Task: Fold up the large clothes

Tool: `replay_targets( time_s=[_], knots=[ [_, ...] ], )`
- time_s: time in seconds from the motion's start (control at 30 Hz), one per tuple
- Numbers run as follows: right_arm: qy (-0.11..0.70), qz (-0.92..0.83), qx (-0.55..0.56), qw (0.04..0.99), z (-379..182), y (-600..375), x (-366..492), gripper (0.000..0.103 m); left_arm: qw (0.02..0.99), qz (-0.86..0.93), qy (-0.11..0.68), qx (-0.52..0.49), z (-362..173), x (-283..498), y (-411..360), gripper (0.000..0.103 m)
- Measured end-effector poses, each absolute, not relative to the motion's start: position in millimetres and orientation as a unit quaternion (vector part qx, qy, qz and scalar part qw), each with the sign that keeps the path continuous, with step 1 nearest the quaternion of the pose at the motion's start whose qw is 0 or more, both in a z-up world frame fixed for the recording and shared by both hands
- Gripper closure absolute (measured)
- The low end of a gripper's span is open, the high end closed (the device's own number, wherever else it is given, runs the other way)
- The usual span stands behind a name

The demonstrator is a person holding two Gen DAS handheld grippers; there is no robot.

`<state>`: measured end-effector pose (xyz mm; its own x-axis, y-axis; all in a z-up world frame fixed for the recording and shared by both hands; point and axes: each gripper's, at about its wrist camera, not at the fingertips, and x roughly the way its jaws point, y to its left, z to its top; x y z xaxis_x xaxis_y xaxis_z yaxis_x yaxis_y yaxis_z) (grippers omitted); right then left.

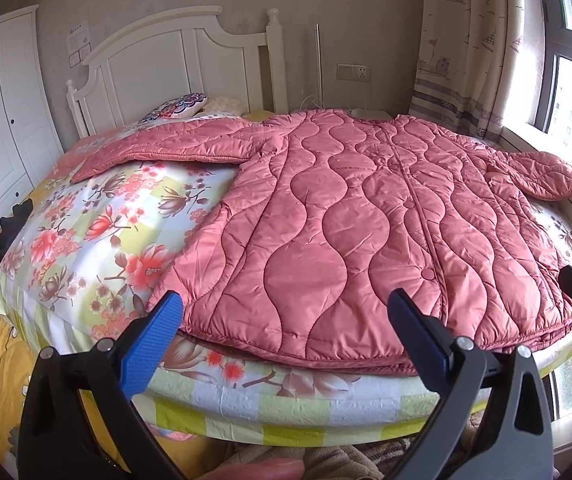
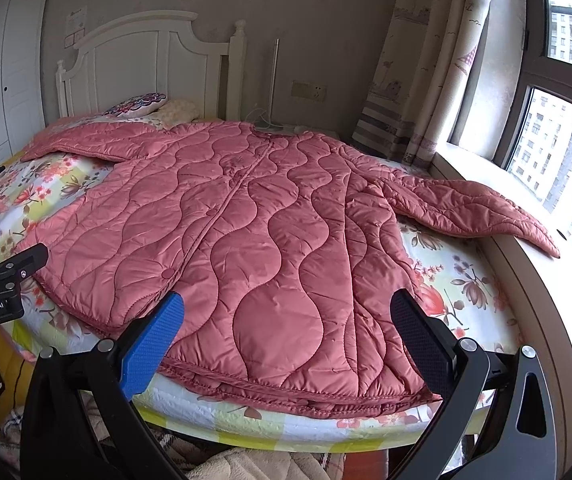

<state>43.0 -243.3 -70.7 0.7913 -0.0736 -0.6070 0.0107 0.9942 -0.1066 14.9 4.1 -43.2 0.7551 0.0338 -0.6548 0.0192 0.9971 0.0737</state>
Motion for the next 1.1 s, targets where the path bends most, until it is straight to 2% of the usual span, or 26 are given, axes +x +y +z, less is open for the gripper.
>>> replay_targets(
  time_s=[0.67, 0.83, 0.97, 1.1],
  knots=[
    [0.343, -0.027, -0.039, 0.938, -85, -257, 53, 0.004, 0.926, -0.006, 0.375, 0.043, -61, 30, 13, 0.002],
    [0.357, -0.062, -0.012, 0.932, -99, -292, 61, 0.004, 0.925, -0.002, 0.380, 0.020, -76, 51, 55, 0.002],
    [0.376, -0.094, 0.014, 0.922, -113, -323, 72, 0.004, 0.909, 0.049, 0.409, 0.061, -91, 84, 86, 0.002],
    [0.384, -0.128, 0.028, 0.914, -121, -350, 80, 0.004, 0.884, 0.045, 0.466, -0.016, -100, 120, 132, 0.002]
  ],
)
